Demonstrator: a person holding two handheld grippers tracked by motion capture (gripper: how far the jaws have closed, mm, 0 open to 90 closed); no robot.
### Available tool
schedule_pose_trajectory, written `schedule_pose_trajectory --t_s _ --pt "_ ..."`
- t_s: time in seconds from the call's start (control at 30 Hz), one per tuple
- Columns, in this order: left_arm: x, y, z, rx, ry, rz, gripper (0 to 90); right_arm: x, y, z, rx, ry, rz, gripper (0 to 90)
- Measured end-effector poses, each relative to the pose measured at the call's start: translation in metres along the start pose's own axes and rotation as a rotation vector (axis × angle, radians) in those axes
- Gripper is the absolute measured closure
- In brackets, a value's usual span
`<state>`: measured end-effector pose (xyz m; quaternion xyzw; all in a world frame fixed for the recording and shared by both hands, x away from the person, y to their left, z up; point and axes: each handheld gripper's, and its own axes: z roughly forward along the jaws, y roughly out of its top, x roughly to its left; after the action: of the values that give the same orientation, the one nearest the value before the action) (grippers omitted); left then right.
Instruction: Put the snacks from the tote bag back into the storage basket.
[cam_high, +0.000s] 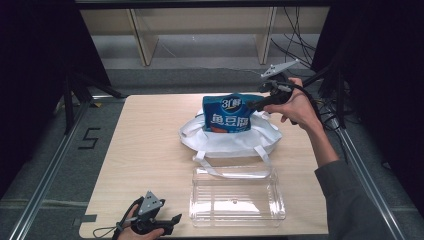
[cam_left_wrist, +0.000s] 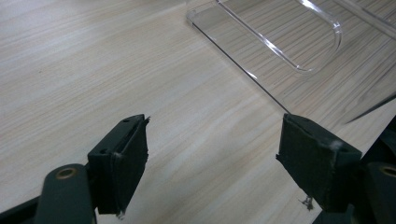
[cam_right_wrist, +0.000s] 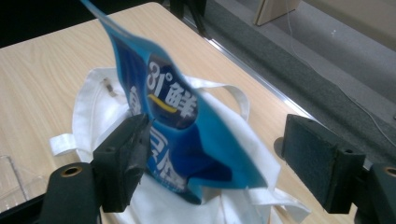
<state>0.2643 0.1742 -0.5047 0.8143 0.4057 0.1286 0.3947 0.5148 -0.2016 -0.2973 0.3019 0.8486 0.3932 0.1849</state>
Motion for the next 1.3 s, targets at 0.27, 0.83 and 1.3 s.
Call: schedule_pose_trajectory --t_s 0.27,0.83,1.3 --pt "-0.001 -0.001 0.001 -0.019 -0.007 -0.022 23.6 0.005 0.017 0.016 0.029 0.037 -0.065 33.6" --pt "-0.002 -0.001 -0.001 -0.029 -0.019 -0.027 24.0 0.010 0.032 0.044 0.118 0.084 -0.097 57.3" --pt "0.000 0.000 -0.002 -0.015 -0.006 -0.004 24.0 0.011 0.038 0.054 0.165 0.134 -0.129 77.8"
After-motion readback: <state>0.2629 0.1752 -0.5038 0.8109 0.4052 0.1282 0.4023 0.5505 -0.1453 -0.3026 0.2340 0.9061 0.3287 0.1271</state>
